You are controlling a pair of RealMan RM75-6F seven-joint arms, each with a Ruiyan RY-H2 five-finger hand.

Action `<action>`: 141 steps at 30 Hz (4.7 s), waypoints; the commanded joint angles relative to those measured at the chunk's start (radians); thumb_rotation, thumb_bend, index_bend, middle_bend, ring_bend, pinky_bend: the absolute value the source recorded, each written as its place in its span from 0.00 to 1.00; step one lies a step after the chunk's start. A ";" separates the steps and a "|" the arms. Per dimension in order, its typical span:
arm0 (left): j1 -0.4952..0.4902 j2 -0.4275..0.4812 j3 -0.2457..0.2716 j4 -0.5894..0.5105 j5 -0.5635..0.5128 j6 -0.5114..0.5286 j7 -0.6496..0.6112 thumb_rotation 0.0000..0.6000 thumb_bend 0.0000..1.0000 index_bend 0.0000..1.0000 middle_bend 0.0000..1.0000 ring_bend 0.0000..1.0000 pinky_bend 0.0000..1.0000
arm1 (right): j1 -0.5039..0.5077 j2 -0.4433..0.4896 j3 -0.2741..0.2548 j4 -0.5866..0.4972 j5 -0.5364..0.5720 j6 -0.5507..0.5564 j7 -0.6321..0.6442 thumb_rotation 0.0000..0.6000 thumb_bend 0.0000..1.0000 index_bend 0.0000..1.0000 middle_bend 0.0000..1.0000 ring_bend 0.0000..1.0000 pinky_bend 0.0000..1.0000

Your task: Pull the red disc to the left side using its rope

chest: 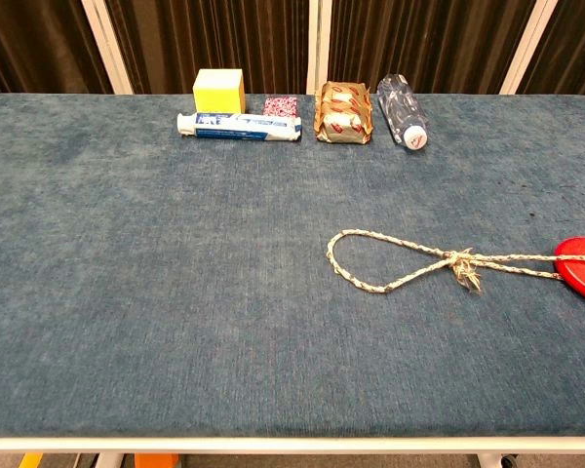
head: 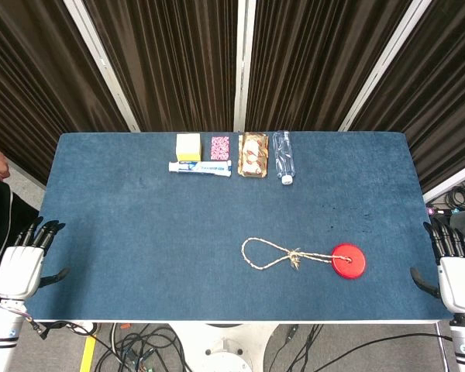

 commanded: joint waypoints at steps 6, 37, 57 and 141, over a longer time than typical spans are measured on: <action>-0.006 0.000 0.003 0.000 0.009 -0.004 -0.008 1.00 0.03 0.17 0.14 0.06 0.18 | 0.000 0.002 0.001 -0.002 0.004 -0.001 0.004 1.00 0.18 0.00 0.00 0.00 0.00; -0.730 -0.432 -0.029 0.296 0.254 -0.632 -0.342 1.00 0.11 0.17 0.16 0.06 0.18 | -0.032 0.048 0.027 0.051 0.054 0.022 0.115 1.00 0.18 0.00 0.00 0.00 0.00; -0.901 -0.580 0.071 0.539 0.266 -0.653 -0.515 1.00 0.22 0.17 0.34 0.06 0.18 | -0.047 0.036 0.042 0.121 0.083 0.016 0.190 1.00 0.19 0.00 0.00 0.00 0.00; -0.369 -0.174 -0.172 0.698 -0.183 -0.079 -0.338 1.00 0.37 0.79 0.95 0.74 0.76 | -0.008 -0.002 0.055 0.090 0.085 -0.032 0.111 1.00 0.25 0.00 0.00 0.00 0.00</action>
